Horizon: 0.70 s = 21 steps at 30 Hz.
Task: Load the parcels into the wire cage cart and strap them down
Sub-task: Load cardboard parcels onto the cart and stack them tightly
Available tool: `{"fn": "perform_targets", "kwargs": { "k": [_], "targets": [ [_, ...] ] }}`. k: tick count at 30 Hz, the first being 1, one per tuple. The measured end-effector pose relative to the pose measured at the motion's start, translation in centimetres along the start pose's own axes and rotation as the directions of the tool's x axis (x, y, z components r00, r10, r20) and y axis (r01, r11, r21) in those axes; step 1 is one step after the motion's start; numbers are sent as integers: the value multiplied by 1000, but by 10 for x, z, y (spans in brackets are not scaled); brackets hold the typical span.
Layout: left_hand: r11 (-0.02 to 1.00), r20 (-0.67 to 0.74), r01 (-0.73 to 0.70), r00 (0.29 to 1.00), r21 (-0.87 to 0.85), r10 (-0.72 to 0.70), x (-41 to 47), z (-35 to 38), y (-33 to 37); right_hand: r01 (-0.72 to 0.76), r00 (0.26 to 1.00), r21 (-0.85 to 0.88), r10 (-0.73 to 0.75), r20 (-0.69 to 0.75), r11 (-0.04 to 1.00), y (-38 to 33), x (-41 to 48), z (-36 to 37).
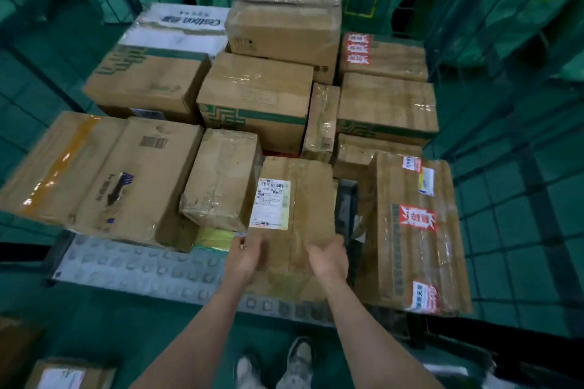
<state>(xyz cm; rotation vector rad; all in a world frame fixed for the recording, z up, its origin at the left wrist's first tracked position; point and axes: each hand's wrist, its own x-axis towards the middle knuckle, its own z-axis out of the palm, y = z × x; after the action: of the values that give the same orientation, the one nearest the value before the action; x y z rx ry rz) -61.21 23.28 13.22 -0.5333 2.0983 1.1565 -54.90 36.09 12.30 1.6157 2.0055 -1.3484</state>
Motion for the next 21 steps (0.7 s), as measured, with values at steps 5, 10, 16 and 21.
{"fn": "perform_targets", "kwargs": {
  "k": [5,10,16,21],
  "targets": [
    [996,-3,43,999,-80,-43,61,10,1,-56,998,-34,56,12,998,-7,51,40],
    [979,139,193,974,-70,-182,96,15,-3,-28,1000,-17,29,7,999,-4,80,69],
    [919,64,216,976,-329,-207,122,39,-22,31,999,2,-31,-12,1000,2,102,98],
    [921,-84,131,981,-366,-173,125,51,-34,51,999,16,-50,-10,999,8,112,108]
  ]
}}
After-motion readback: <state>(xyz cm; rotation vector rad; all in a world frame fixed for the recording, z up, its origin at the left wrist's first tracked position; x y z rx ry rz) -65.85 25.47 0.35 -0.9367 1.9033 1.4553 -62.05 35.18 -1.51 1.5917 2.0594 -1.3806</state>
